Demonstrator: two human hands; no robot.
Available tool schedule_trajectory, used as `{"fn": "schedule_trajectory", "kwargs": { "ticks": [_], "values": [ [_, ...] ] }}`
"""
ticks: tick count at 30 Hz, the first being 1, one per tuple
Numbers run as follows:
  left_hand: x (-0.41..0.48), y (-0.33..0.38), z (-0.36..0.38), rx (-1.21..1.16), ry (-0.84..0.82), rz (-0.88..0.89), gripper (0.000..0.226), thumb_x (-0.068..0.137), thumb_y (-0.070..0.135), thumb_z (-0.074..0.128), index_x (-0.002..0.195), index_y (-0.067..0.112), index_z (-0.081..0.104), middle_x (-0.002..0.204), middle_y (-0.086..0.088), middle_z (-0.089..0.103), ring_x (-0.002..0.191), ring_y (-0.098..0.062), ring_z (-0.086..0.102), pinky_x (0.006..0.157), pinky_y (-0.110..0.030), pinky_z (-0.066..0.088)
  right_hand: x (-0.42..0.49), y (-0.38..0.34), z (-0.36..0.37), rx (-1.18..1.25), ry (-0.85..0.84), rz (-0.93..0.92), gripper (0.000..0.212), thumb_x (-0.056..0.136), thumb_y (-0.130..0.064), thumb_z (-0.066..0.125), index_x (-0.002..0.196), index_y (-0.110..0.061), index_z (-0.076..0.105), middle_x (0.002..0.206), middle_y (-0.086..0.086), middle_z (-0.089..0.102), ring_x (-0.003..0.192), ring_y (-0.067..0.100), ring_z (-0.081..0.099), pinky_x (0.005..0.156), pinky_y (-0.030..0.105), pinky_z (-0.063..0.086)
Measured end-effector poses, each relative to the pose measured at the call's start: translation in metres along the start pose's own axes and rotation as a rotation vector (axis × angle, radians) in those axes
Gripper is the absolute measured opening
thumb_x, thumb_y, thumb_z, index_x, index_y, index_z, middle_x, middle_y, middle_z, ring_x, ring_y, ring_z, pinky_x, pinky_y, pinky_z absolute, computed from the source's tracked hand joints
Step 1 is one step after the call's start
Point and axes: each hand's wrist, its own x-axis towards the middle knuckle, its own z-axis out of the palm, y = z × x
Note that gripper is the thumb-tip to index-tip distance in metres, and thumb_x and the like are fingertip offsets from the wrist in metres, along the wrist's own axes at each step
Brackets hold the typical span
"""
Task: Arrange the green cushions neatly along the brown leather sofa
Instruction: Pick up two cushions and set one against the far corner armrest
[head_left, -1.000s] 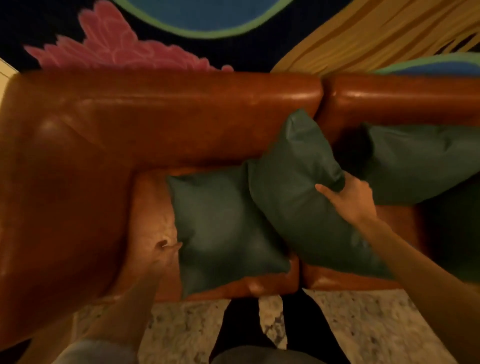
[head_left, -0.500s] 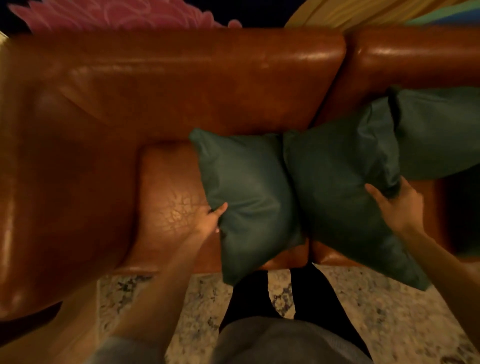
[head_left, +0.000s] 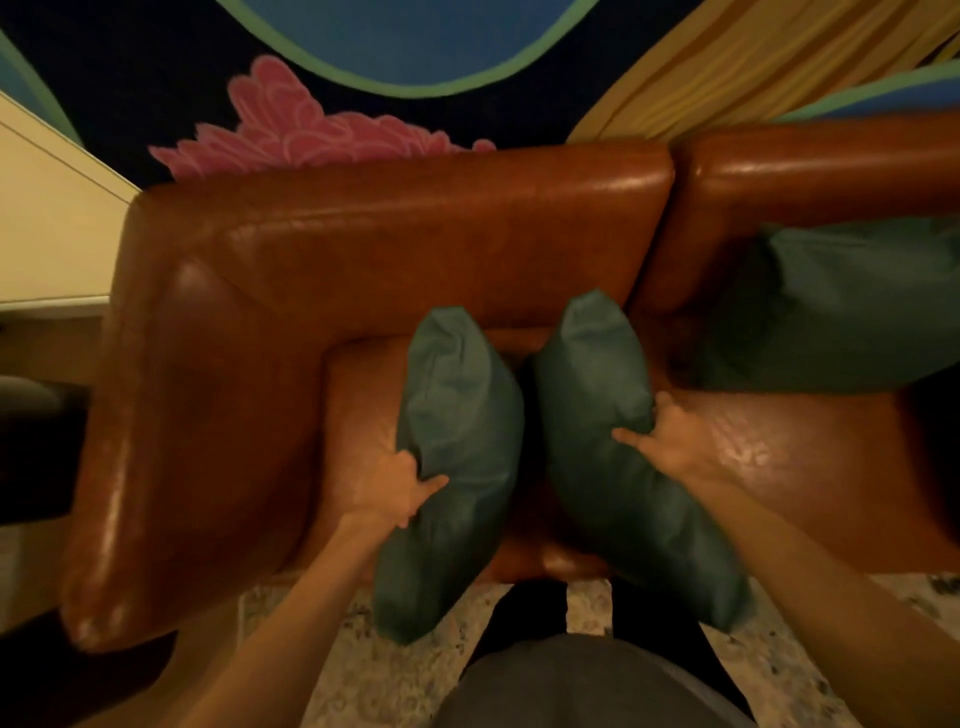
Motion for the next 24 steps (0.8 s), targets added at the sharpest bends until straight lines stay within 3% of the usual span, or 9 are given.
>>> {"fn": "schedule_trajectory", "kwargs": {
  "ticks": [3, 6, 8, 11, 12, 14, 17, 20, 24],
  "values": [
    [0.005, -0.026, -0.009, 0.157, 0.076, -0.066, 0.071, 0.074, 0.08, 0.049, 0.084, 0.012, 0.068, 0.094, -0.008, 0.067, 0.098, -0.028, 0.065, 0.082, -0.034, 0.05, -0.001, -0.018, 0.016, -0.089, -0.004, -0.004, 0.071, 0.07, -0.06, 0.073, 0.12, -0.018, 0.044, 0.12, 0.013, 0.066, 0.111, 0.037, 0.063, 0.089, 0.044, 0.053],
    [0.025, -0.028, -0.045, -0.211, 0.301, 0.066, 0.062, 0.079, 0.07, 0.055, 0.084, 0.01, 0.067, 0.118, -0.012, 0.061, 0.121, -0.028, 0.053, 0.102, -0.034, 0.041, 0.001, -0.024, 0.017, -0.146, -0.022, 0.023, 0.082, 0.073, -0.061, 0.07, 0.133, -0.016, 0.037, 0.122, 0.014, 0.063, 0.112, 0.037, 0.061, 0.09, 0.045, 0.052],
    [0.057, -0.017, -0.074, -0.468, 0.492, 0.164, 0.063, 0.075, 0.066, 0.065, 0.11, 0.014, 0.06, 0.135, -0.01, 0.051, 0.121, -0.029, 0.055, 0.098, -0.038, 0.047, 0.001, -0.022, 0.018, -0.157, -0.006, 0.018, 0.079, 0.075, -0.06, 0.069, 0.132, -0.016, 0.036, 0.122, 0.015, 0.061, 0.112, 0.038, 0.06, 0.09, 0.045, 0.052],
    [0.113, 0.005, -0.111, -0.4, 0.378, 0.115, 0.097, 0.062, 0.078, 0.067, 0.143, 0.052, 0.019, 0.15, -0.008, 0.038, 0.121, -0.038, 0.054, 0.077, -0.047, 0.06, 0.0, -0.012, 0.018, -0.123, 0.026, 0.026, 0.075, 0.077, -0.059, 0.068, 0.128, -0.014, 0.036, 0.124, 0.018, 0.054, 0.114, 0.04, 0.057, 0.091, 0.049, 0.05],
    [0.121, 0.012, -0.121, -0.249, 0.305, 0.083, 0.094, 0.064, 0.077, 0.067, 0.142, 0.054, 0.02, 0.149, -0.009, 0.037, 0.116, -0.04, 0.056, 0.066, -0.042, 0.062, 0.0, -0.007, 0.02, -0.115, 0.048, 0.028, 0.075, 0.077, -0.058, 0.068, 0.128, -0.013, 0.036, 0.126, 0.019, 0.051, 0.115, 0.041, 0.055, 0.092, 0.05, 0.049],
    [0.142, 0.014, -0.132, 0.01, 0.201, 0.09, 0.067, 0.072, 0.063, 0.071, 0.131, 0.04, 0.051, 0.135, -0.011, 0.046, 0.096, -0.038, 0.065, 0.06, -0.032, 0.058, -0.001, 0.005, 0.022, -0.109, 0.082, 0.031, 0.082, 0.076, -0.058, 0.069, 0.134, -0.012, 0.033, 0.132, 0.02, 0.044, 0.121, 0.044, 0.05, 0.096, 0.054, 0.046],
    [0.159, -0.001, -0.125, -0.014, 0.19, 0.175, 0.039, 0.073, 0.034, 0.08, 0.107, 0.026, 0.063, 0.116, -0.017, 0.058, 0.1, -0.038, 0.064, 0.084, -0.035, 0.052, -0.004, 0.024, 0.025, -0.096, 0.06, 0.057, 0.107, 0.069, -0.058, 0.076, 0.148, -0.017, 0.016, 0.142, 0.02, 0.032, 0.13, 0.046, 0.04, 0.104, 0.056, 0.04],
    [0.141, -0.025, -0.092, -0.368, 0.334, 0.057, 0.074, 0.073, 0.036, 0.082, 0.135, 0.019, 0.045, 0.138, -0.02, 0.045, 0.126, -0.037, 0.05, 0.109, -0.045, 0.041, -0.005, 0.033, 0.023, -0.042, 0.065, 0.041, 0.111, 0.067, -0.047, 0.081, 0.151, -0.021, 0.013, 0.142, 0.021, 0.037, 0.125, 0.046, 0.047, 0.102, 0.056, 0.044],
    [0.113, -0.055, -0.042, -0.762, 0.297, -0.314, 0.122, 0.047, 0.087, 0.065, 0.147, 0.024, 0.034, 0.147, -0.013, 0.045, 0.132, -0.038, 0.044, 0.112, -0.051, 0.035, 0.003, 0.028, 0.001, -0.013, 0.12, -0.083, 0.09, 0.069, -0.034, 0.082, 0.143, -0.02, 0.032, 0.133, 0.017, 0.054, 0.117, 0.039, 0.057, 0.095, 0.05, 0.05]
  ]
}}
